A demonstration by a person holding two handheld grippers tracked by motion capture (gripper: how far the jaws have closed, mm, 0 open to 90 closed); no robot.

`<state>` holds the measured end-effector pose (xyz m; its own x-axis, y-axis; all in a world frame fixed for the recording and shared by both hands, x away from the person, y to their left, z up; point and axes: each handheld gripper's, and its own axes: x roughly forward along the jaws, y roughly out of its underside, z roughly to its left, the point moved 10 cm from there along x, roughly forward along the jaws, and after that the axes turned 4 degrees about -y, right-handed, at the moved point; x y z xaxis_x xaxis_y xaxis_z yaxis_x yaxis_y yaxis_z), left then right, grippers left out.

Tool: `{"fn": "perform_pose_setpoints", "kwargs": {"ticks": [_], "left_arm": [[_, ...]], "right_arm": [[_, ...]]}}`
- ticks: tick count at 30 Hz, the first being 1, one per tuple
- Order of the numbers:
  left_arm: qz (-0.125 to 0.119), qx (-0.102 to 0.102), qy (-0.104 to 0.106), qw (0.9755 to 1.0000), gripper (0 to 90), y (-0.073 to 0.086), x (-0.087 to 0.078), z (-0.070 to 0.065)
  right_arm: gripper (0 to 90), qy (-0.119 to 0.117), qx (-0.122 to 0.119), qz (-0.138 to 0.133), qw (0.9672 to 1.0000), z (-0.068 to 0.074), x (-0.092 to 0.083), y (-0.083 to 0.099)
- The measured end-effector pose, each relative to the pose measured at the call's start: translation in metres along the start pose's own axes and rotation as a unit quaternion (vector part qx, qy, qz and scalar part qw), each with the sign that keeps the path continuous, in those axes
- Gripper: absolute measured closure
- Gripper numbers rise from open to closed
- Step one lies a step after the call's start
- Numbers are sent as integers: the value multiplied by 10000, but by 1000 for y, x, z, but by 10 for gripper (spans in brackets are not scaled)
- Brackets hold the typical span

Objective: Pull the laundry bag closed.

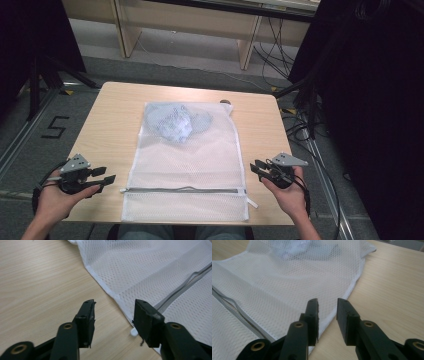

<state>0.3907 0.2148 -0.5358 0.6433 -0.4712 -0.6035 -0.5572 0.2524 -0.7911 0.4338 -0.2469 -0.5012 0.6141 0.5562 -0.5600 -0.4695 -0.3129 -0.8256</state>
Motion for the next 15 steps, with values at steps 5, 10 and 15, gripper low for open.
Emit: {"fn": "perform_pose_setpoints", "kwargs": {"ticks": [5, 10, 15], "left_arm": [[768, 643, -97, 9949, 751, 20, 0, 3], [1293, 715, -197, 9888, 896, 27, 11, -4], [1697, 963, 64, 9808, 897, 34, 19, -14]], "right_arm": [[762, -137, -124, 89, 9998, 5, 0, 1], [785, -163, -235, 175, 9994, 11, 3, 2], [795, -246, -333, 370, 9985, 21, 6, 4]]}}
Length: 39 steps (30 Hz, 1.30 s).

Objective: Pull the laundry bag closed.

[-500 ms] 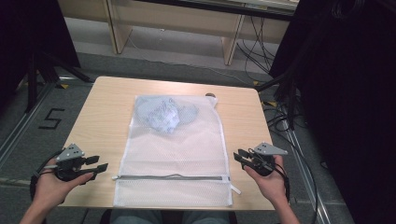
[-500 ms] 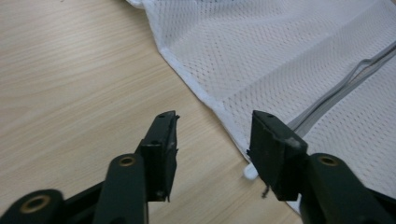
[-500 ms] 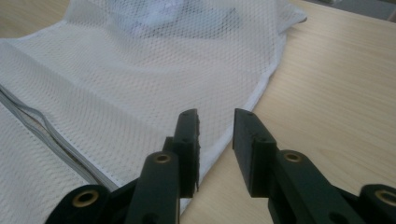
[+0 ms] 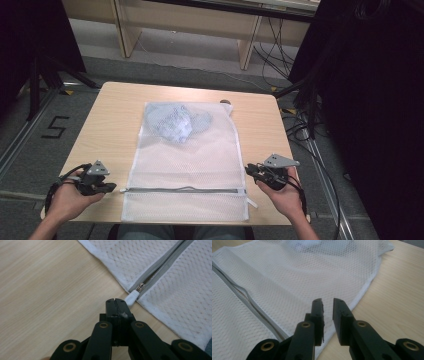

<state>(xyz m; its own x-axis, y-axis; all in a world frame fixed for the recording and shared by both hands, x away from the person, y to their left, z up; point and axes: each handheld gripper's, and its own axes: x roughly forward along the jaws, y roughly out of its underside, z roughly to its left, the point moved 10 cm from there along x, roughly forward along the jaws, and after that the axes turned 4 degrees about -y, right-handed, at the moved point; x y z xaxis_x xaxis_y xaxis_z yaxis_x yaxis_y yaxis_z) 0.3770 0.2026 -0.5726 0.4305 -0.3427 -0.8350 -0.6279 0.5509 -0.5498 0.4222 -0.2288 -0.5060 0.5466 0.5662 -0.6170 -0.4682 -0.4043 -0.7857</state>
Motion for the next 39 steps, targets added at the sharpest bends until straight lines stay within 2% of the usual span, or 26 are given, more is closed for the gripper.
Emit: {"fn": "perform_pose_setpoints", "kwargs": {"ticks": [2, 4, 6, 8, 9, 10, 11, 13, 14, 15, 18, 19, 20, 21, 23, 24, 26, 27, 28, 30, 31, 32, 34, 36, 38, 39], "left_arm": [[83, 75, 93, 9999, 897, 0, 0, -2], [117, 83, 157, 9998, 897, -2, 2, -4], [65, 135, 177, 9997, 896, -3, 4, -6], [151, 375, 108, 9991, 895, -3, 4, -4], [84, 335, 68, 9994, 894, -3, 5, -5], [240, 567, 101, 9981, 889, 0, 2, -3], [268, 628, 70, 9976, 872, 1, 2, -2], [283, 712, 33, 9971, 848, 2, 2, -1], [430, 951, 129, 9945, 799, 6, 1, 0], [418, 961, 104, 9944, 783, 7, 1, 0], [509, 967, 68, 9940, 769, 7, 1, -1], [543, 1079, 91, 9926, 763, 5, 2, -3], [478, 1094, 88, 9928, 764, 3, 4, -4], [558, 1168, 64, 9916, 765, 4, 4, -4], [529, 1140, 19, 9921, 771, 3, 5, -5], [564, 1246, 26, 9906, 773, 2, 7, -6], [585, 1254, 25, 9904, 771, 2, 7, -7], [627, 1358, 40, 9887, 769, 1, 8, -8], [656, 1419, 17, 9877, 762, 1, 7, -8], [638, 1418, 34, 9878, 749, 0, 8, -10], [657, 1538, -1, 9859, 746, -1, 8, -8], [653, 1471, -3, 9870, 740, -1, 9, -9], [628, 1467, 7, 9872, 736, -2, 9, -9], [625, 1531, -1, 9862, 716, -3, 10, -8], [663, 1720, -51, 9828, 698, -5, 11, -7], [612, 1724, -19, 9831, 690, -5, 11, -9]], "right_arm": [[795, 12, -201, -89, 9998, -1, 2, -2], [795, -32, -251, -51, 9997, 0, 3, -2], [794, -53, -218, -24, 9997, 1, 3, -2], [793, -126, -68, 84, 9999, 4, 4, 1], [792, -133, -79, 95, 9998, 4, 4, 2], [789, -127, -262, 13, 9996, 0, 5, 0], [785, -135, -89, 88, 9998, 2, 3, 2], [782, -116, -97, 45, 9999, 2, 3, 2], [778, -103, -102, -16, 9999, 2, 3, 1], [776, -73, -234, -77, 9997, -1, 4, -1], [772, -103, -170, -40, 9998, 0, 4, 0], [770, -130, -46, 23, 9999, 3, 4, 1], [769, -117, -175, -35, 9998, 0, 5, -1], [767, -112, -212, -72, 9997, 0, 5, -2], [764, -94, -187, -79, 9997, 0, 5, -2], [763, -101, -192, -73, 9997, -1, 5, -2], [762, -115, -204, -76, 9997, -1, 5, -2], [761, -149, 59, 4, 9999, 3, 4, 1], [760, -160, 62, 22, 9999, 3, 3, 2], [759, -151, 48, 16, 9999, 3, 4, 2], [758, -147, 34, 20, 9999, 2, 3, 2], [757, -152, 47, 23, 9999, 2, 3, 2], [756, -125, -26, -20, 9999, 1, 3, 1], [755, -118, -72, -47, 9999, 0, 4, 1], [754, -123, -164, -67, 9998, -1, 4, 0], [753, -120, -164, -71, 9998, -1, 4, 0]]}}
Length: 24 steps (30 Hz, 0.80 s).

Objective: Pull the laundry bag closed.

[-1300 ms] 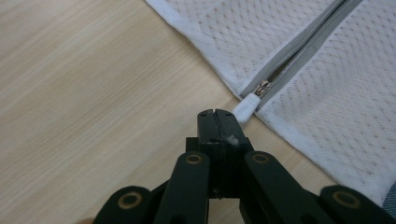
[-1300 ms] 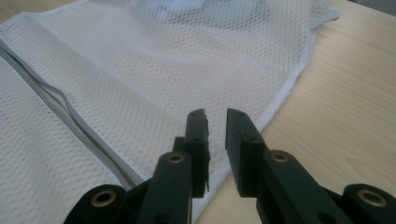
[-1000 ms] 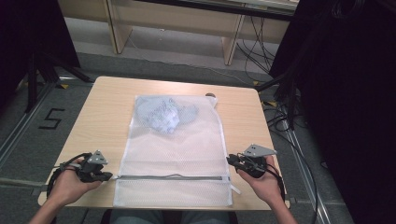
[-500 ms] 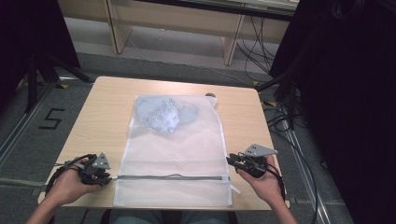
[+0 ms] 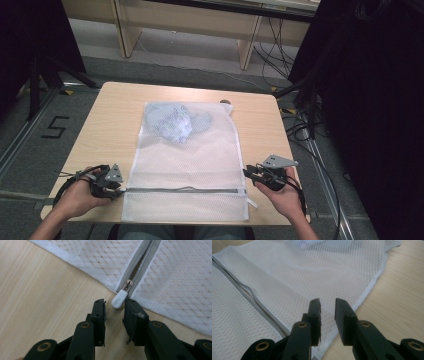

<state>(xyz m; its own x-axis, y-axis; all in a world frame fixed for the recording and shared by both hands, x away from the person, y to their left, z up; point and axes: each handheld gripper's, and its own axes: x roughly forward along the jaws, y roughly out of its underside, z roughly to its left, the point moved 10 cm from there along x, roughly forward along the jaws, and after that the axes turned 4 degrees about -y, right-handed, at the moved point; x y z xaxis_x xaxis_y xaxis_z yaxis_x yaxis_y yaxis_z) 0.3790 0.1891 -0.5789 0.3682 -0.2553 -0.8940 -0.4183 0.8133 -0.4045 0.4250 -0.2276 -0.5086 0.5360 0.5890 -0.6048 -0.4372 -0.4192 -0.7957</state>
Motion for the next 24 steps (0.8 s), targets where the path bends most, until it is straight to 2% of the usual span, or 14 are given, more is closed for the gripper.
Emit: {"fn": "perform_pose_setpoints", "kwargs": {"ticks": [2, 5, 6, 9, 13, 15, 16, 19, 21, 22, 24], "left_arm": [[-116, 34, 31, 9999, 679, -3, 1, -2], [-139, 85, 38, 9999, 680, -4, 2, -3], [-111, 152, 78, 9998, 689, -4, 2, -3], [-149, 165, 132, 9997, 770, -4, 2, -5], [-128, 253, 117, 9995, 798, -4, 1, -6], [-120, 244, 152, 9995, 799, -4, 0, -6], [-127, 228, 129, 9996, 799, -4, -1, -6], [-219, 173, 120, 9995, 799, -6, -5, -4], [-343, 18, 84, 9994, 799, -9, -7, -4], [-342, 91, 86, 9993, 797, -9, -10, -3], [-359, 81, 66, 9993, 795, -9, -11, -2]], "right_arm": [[752, 7, -1, -5, 10000, 0, 0, 0], [751, -11, 129, 74, 9999, 2, -1, 2], [750, -5, 116, 65, 9999, 2, -1, 2], [748, 2, 184, 77, 9998, 2, -1, 2], [744, -10, 173, 65, 9998, 2, -1, 2], [743, -15, 175, 69, 9998, 2, -1, 2], [742, 3, 49, -4, 10000, 0, 0, 1], [738, -8, 76, 6, 10000, 1, 0, 1], [735, -50, 65, -16, 10000, 1, 1, 1], [732, -5, 144, -28, 9999, 2, 1, 1], [731, -21, 151, 10, 9999, 2, 1, 2]]}}
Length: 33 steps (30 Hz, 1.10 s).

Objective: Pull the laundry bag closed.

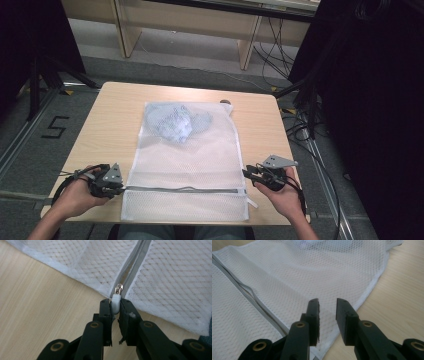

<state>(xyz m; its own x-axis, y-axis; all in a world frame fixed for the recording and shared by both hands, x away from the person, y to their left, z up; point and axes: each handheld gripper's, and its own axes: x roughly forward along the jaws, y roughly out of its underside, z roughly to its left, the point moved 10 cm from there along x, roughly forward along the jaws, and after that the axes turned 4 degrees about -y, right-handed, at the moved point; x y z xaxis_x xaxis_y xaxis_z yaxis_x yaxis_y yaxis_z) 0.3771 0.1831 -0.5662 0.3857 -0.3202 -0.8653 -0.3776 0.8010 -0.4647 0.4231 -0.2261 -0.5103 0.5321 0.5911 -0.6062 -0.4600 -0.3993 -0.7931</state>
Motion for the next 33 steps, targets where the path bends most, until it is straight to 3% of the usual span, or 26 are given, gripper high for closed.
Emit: {"fn": "perform_pose_setpoints", "kwargs": {"ticks": [1, 5, 6, 8, 9, 10, 12, 13, 14, 17, 20, 22, 26, 27, 33], "left_arm": [[4, 6, -20, 10000, 792, 0, -1, 0], [120, 160, -51, 9998, 796, 0, -4, 1], [111, 230, -58, 9997, 797, -2, -4, 0], [100, 225, -77, 9997, 798, -3, -4, 0], [105, 257, -86, 9996, 798, -4, -4, 0], [97, 283, -88, 9995, 799, -6, -3, -1], [168, 319, -78, 9993, 798, -5, -4, 0], [115, 325, -117, 9993, 798, -6, -3, 0], [92, 336, -120, 9993, 798, -7, -3, 0], [-17, 305, -176, 9994, 793, -11, -3, 1], [-126, 342, -237, 9991, 785, -17, -2, 3], [-270, 260, -257, 9990, 781, -26, 1, 3], [-348, 233, -130, 9990, 778, -31, 5, -1], [-321, 275, -4, 9991, 776, -29, 8, -4], [-416, 127, 76, 9990, 744, -27, 7, -4]], "right_arm": [[729, 33, -150, -24, 9999, -3, 0, -1], [726, 29, -136, -7, 9999, -3, 0, -1], [725, -57, -41, 92, 9999, 0, 1, 1], [724, -51, -117, 52, 9999, -1, 1, 0], [724, -39, -4, 82, 10000, 1, 1, 1], [723, -26, -137, 32, 9999, -1, 3, 0], [721, -39, 3, 86, 10000, 2, 3, 2], [721, -71, 116, 151, 9998, 4, 2, 3], [720, -60, 24, 140, 9999, 2, 2, 3], [717, -64, 82, 156, 9998, 4, 3, 3], [715, -53, -22, 122, 9999, 2, 4, 3], [713, -61, -76, 106, 9999, 1, 5, 2], [711, -83, -131, 158, 9998, 1, 5, 3], [711, -85, -129, 162, 9997, 1, 5, 3], [704, -94, -59, 166, 9998, 3, 5, 4]]}}
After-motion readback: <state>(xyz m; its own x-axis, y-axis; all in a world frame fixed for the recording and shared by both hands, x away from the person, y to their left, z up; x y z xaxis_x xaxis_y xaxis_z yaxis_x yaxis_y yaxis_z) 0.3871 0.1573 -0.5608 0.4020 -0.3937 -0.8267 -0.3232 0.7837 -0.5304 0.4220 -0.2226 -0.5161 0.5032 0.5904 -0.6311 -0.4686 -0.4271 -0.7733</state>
